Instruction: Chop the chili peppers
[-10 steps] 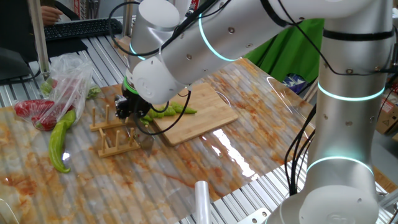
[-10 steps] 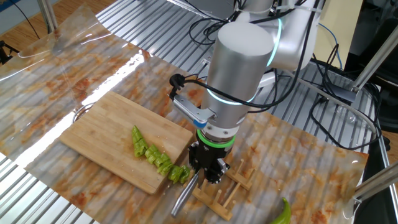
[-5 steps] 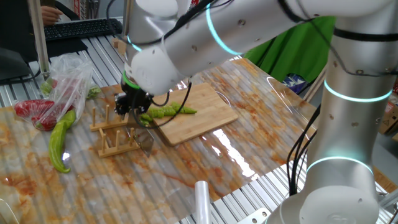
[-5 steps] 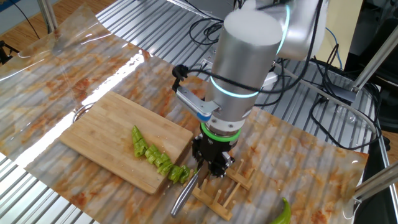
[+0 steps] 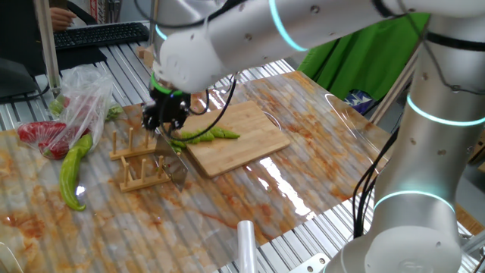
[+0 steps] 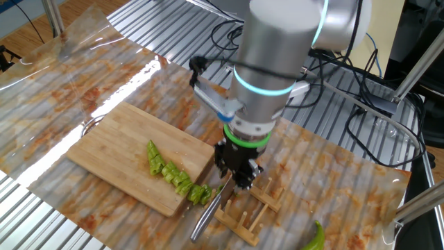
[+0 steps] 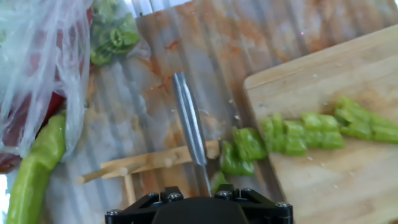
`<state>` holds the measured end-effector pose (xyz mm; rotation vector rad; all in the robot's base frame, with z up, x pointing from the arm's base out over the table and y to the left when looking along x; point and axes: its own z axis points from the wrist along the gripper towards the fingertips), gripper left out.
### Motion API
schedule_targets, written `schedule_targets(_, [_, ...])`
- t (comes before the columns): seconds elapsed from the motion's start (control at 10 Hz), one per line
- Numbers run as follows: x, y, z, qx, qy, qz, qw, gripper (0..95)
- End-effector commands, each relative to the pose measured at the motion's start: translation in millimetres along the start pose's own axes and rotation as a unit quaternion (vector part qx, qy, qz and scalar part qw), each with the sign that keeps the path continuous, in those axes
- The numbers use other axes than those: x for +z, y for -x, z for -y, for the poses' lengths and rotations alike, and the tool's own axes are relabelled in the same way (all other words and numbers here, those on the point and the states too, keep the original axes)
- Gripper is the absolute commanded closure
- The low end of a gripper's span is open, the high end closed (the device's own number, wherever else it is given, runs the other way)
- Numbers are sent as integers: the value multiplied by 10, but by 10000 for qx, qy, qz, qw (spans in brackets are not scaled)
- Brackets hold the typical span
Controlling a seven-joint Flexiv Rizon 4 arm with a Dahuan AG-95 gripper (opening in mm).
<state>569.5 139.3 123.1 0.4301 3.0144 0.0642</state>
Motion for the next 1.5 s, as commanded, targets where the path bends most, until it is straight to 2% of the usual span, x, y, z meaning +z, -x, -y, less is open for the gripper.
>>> schedule_targets(0.1, [-94, 63, 37, -39, -14, -24, 10000, 570])
schedule_targets(0.3, [-167, 192, 235, -293, -10, -18, 9996, 570])
schedule_targets(0.4, [-167, 327, 435, -538, 6, -23, 9985, 570])
schedule_targets(0.5, [-147, 424, 589, -740, 50, -41, 9972, 760])
schedule_targets(0.6, [-114, 501, 720, -938, 105, -69, 9955, 760])
schedule_targets(0.7, [-32, 597, 882, -1081, 270, -100, 9937, 760])
schedule_targets(0.8, [40, 664, 1014, -1267, 316, -106, 9914, 760])
schedule_targets(0.9, [81, 699, 1096, -1403, 334, -101, 9895, 950])
schedule_targets(1.1, [150, 753, 1249, -1506, 391, -108, 9878, 950])
schedule_targets(1.5, [188, 777, 1342, -1478, 356, -228, 9881, 950])
